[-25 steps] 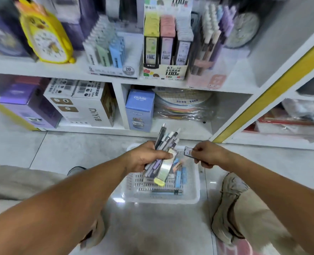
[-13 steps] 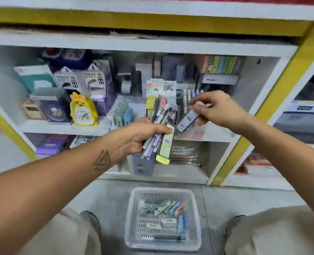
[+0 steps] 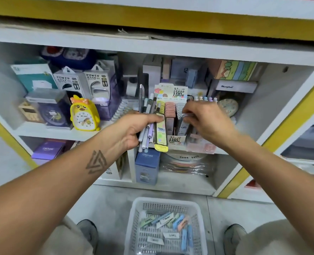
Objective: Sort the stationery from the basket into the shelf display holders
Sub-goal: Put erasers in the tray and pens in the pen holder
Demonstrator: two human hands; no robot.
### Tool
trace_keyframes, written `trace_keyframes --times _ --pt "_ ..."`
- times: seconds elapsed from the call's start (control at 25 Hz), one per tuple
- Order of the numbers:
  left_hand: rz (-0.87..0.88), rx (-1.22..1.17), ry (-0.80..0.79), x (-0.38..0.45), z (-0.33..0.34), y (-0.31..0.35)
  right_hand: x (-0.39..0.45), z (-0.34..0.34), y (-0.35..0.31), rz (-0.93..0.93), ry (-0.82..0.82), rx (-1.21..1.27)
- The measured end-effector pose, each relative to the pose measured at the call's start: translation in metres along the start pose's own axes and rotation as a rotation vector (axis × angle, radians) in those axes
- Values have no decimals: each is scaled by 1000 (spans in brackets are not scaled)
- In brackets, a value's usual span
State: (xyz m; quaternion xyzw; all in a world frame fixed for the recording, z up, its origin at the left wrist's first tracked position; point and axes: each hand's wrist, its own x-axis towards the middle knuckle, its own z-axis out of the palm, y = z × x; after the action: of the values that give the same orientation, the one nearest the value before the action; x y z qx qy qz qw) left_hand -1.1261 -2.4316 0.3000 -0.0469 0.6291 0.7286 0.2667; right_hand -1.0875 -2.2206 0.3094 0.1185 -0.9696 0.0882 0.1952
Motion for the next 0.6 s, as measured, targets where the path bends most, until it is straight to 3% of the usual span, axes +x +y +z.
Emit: trace_keyframes --times 0.2,0.28,0.36,0.52,0.6 --pt "47 -49 4 10 0 4 8 14 -6 -100 -60 -284" --pt "69 -81 19 11 1 8 10 10 -9 -137 14 -285" --pt "113 -146 46 11 1 11 14 1 -24 1 44 78" --pt "165 -253 83 10 2 15 19 3 -55 443 -300 1079" --pt "166 -252 80 9 -2 18 25 5 -54 509 -273 1212"
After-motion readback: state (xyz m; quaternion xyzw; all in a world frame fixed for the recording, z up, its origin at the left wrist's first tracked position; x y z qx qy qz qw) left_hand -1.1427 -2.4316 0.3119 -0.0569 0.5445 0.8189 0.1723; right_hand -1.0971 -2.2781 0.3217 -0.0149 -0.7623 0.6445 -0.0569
